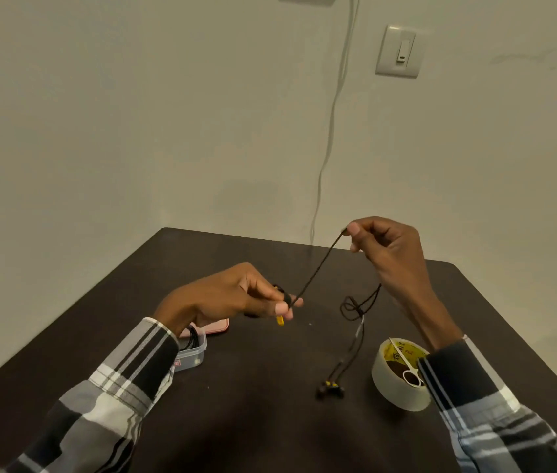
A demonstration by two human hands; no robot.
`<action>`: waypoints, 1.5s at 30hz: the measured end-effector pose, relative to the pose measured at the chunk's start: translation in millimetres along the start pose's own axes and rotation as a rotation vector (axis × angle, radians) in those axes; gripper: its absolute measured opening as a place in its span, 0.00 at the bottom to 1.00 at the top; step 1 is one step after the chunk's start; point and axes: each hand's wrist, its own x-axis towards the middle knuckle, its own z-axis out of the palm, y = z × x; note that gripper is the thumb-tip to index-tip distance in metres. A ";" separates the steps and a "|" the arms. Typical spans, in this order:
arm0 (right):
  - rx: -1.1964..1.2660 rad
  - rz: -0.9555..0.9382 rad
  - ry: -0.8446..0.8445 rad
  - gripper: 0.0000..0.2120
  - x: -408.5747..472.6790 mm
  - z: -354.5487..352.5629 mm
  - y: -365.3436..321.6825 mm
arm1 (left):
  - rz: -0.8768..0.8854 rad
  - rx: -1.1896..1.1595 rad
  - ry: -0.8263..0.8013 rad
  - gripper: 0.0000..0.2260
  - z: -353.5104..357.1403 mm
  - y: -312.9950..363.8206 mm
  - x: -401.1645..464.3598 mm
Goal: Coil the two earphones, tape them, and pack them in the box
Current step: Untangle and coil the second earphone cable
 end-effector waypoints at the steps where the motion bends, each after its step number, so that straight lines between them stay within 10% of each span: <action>1: 0.016 0.011 -0.012 0.08 2.7 2.8 1.6 | 0.050 -0.083 -0.055 0.07 2.1 3.8 -2.5; 7: 0.174 0.135 -0.152 0.04 -7.2 36.6 12.6 | 0.399 -0.567 -0.183 0.08 7.4 24.9 -6.0; 14: 0.236 0.255 -0.297 0.12 -40.7 64.2 15.8 | 0.462 -0.777 0.146 0.09 -8.4 30.2 6.1; 23: 0.174 0.300 -0.448 0.12 -52.7 56.9 3.9 | 0.297 -0.325 0.627 0.10 -6.3 26.1 16.8; 30: 0.084 0.367 -0.295 0.12 -46.0 37.9 2.1 | 0.325 -0.016 0.574 0.07 -6.8 22.2 19.2; 38: 0.010 0.220 -0.506 0.13 -38.7 27.5 -18.8 | 0.310 0.435 0.496 0.13 -3.5 1.5 33.7; 45: 0.011 0.149 -0.370 0.04 -22.9 8.8 -23.6 | 0.169 0.274 0.360 0.15 -2.2 7.2 21.2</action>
